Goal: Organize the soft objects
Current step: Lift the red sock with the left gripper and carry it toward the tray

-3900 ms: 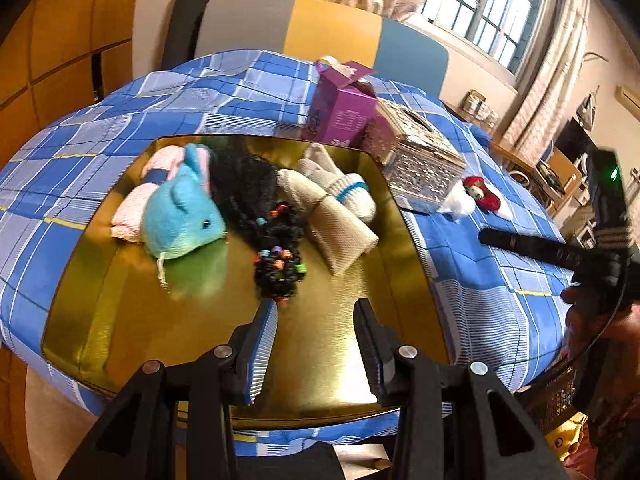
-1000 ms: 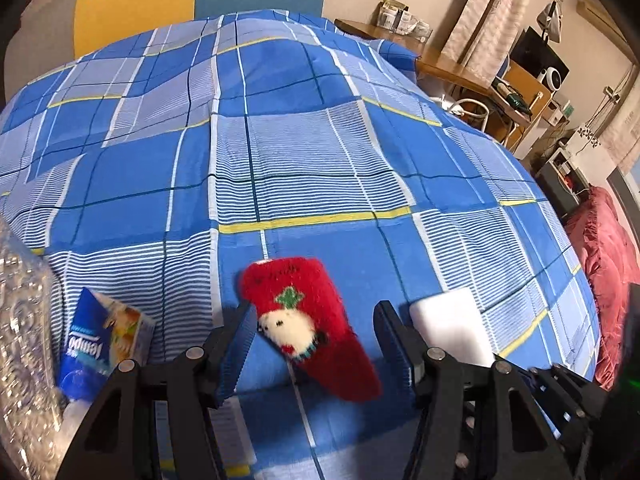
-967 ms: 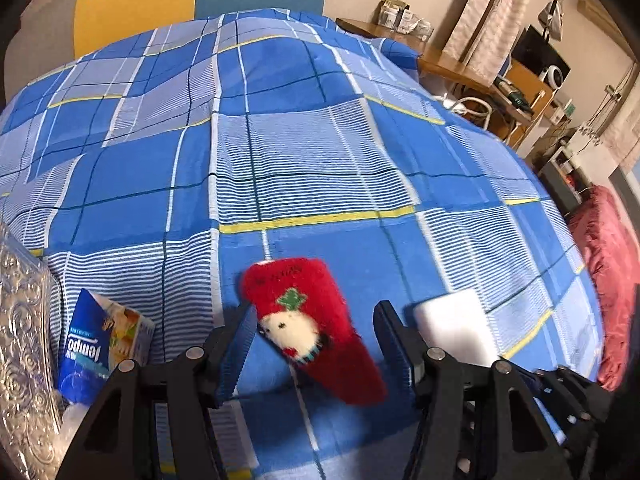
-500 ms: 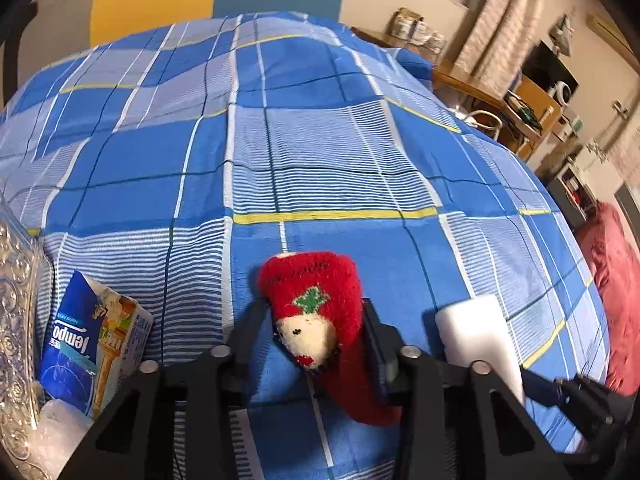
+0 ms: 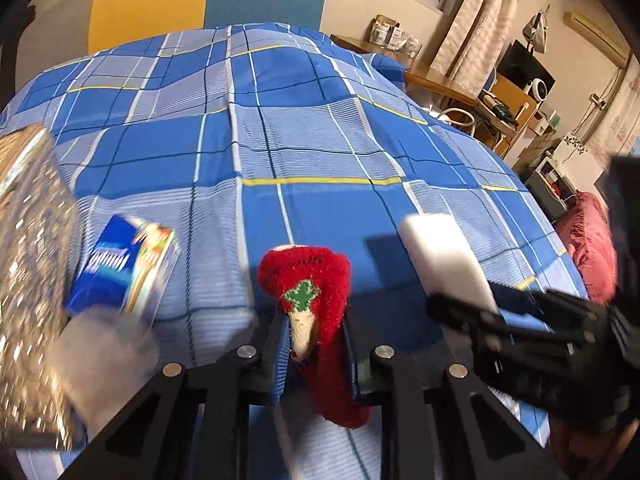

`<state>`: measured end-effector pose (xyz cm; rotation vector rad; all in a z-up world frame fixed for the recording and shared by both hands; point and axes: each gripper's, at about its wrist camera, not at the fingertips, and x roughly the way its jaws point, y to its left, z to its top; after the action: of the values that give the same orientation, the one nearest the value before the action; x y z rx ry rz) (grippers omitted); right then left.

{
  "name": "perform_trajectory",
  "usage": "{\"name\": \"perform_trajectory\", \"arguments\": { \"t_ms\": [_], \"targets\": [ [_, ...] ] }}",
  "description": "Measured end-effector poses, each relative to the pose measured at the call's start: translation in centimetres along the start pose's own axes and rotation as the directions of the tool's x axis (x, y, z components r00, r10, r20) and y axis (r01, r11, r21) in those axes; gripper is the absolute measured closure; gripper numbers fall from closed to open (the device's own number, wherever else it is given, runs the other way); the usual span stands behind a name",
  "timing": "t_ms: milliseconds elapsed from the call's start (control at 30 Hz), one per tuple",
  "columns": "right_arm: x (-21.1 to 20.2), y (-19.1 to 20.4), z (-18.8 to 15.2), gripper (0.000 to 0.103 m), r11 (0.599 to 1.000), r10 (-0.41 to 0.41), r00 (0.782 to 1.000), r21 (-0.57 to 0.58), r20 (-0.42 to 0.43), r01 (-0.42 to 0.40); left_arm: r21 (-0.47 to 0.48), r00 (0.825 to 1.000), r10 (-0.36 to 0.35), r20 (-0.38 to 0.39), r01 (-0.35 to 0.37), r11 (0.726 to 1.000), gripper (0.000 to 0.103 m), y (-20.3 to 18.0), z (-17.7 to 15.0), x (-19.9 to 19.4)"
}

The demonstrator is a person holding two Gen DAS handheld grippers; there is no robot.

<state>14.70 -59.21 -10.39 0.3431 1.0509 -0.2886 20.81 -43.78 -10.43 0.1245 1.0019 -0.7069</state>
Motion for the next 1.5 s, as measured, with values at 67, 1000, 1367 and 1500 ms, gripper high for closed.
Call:
{"name": "perform_trajectory", "arguments": {
  "t_ms": [67, 1000, 1367, 1500],
  "targets": [
    [0.0, 0.0, 0.0, 0.046, 1.0, 0.011, 1.0, 0.004, 0.003, -0.011, 0.014, 1.0, -0.011, 0.0, 0.011, 1.0, 0.082, -0.1, -1.0, -1.0],
    [-0.3, 0.4, -0.6, 0.046, 0.998, -0.011, 0.999, -0.056, 0.047, 0.014, -0.057, 0.991, -0.089, 0.103, 0.095, 0.994, 0.082, 8.6, -15.8, -21.3],
    [-0.8, 0.5, -0.7, 0.046, 0.997, -0.033, 0.996, -0.072, 0.082, 0.039, -0.262, 0.984, 0.127, 0.126, -0.091, 0.961, 0.082, 21.2, -20.0, -28.3],
    [-2.4, 0.8, -0.5, 0.046, 0.995, -0.034, 0.986, -0.084, 0.163, 0.048, -0.304, 0.973, 0.221, 0.061, -0.193, 0.933, 0.082, 25.0, -21.3, -29.2]
  ]
}}
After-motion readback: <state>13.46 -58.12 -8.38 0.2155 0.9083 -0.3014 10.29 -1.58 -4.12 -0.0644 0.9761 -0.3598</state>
